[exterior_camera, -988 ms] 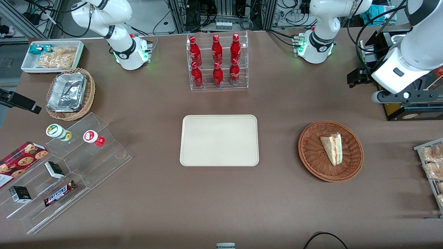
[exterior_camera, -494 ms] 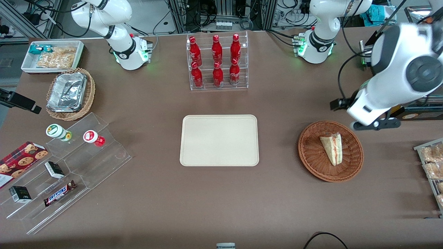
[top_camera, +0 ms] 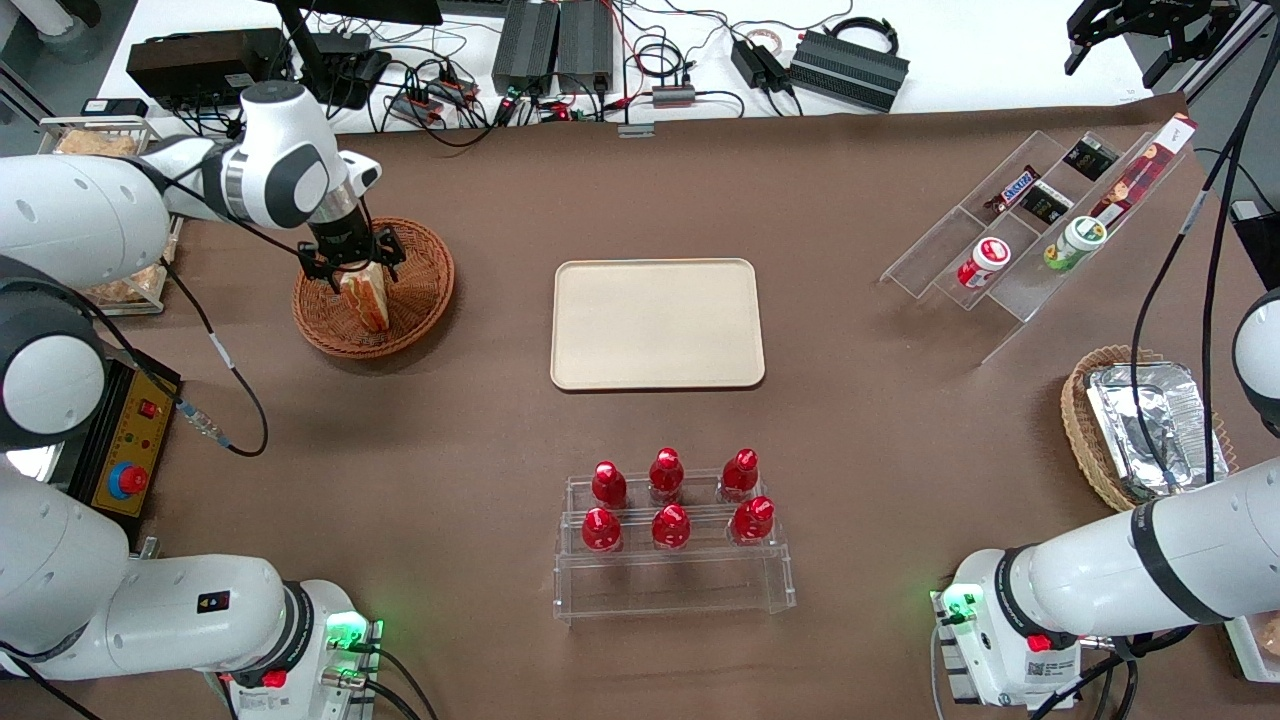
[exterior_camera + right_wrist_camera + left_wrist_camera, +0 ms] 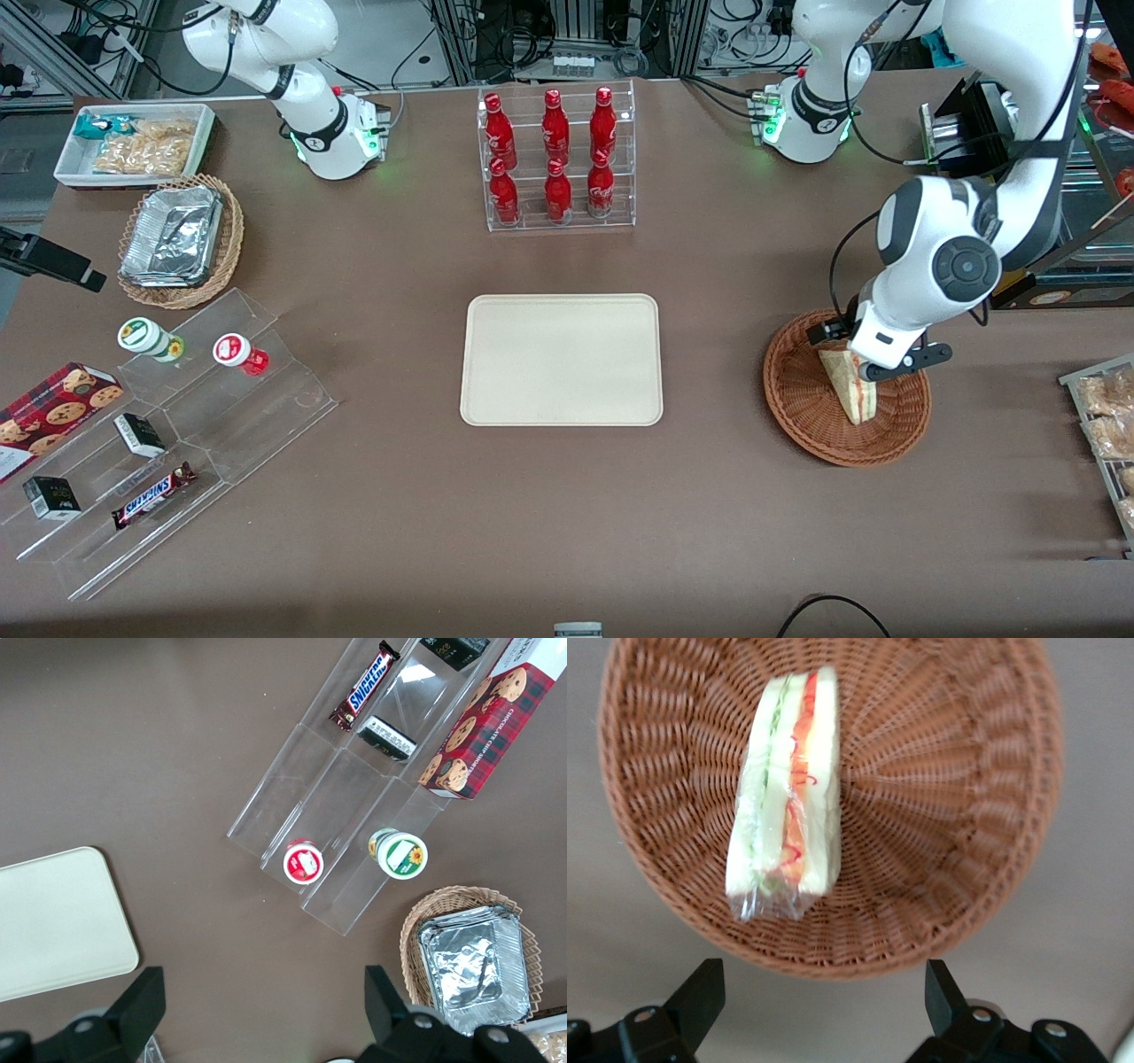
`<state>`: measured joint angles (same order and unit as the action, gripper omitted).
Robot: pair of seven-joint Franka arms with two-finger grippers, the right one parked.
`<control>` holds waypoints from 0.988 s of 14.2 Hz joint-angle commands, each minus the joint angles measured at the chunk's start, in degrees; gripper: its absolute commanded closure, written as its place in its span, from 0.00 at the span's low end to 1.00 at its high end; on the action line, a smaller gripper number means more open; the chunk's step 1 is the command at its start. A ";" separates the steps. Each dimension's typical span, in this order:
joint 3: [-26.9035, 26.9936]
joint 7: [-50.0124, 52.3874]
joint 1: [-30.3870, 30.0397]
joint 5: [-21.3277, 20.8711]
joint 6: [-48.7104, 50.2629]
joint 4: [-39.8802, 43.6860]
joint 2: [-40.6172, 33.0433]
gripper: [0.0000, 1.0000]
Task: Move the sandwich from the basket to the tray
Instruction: 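Close the left gripper on the wrapped sandwich wedge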
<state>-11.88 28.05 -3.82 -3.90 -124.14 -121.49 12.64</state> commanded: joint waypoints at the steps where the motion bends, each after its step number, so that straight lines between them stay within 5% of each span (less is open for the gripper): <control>1: 2.03 2.80 -0.49 0.47 -3.20 0.20 1.59 0.00; 8: 3.18 5.95 -1.54 0.65 -11.46 2.21 8.87 0.02; 9: 3.18 7.36 -1.45 0.47 -11.56 3.44 10.02 0.20; 11: 3.18 7.38 -1.54 0.38 -11.47 3.54 10.39 0.78; 14: 3.00 7.11 -1.28 -0.06 -9.81 4.59 8.90 0.90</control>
<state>-8.49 34.46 -5.27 -3.75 -135.52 -118.16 22.81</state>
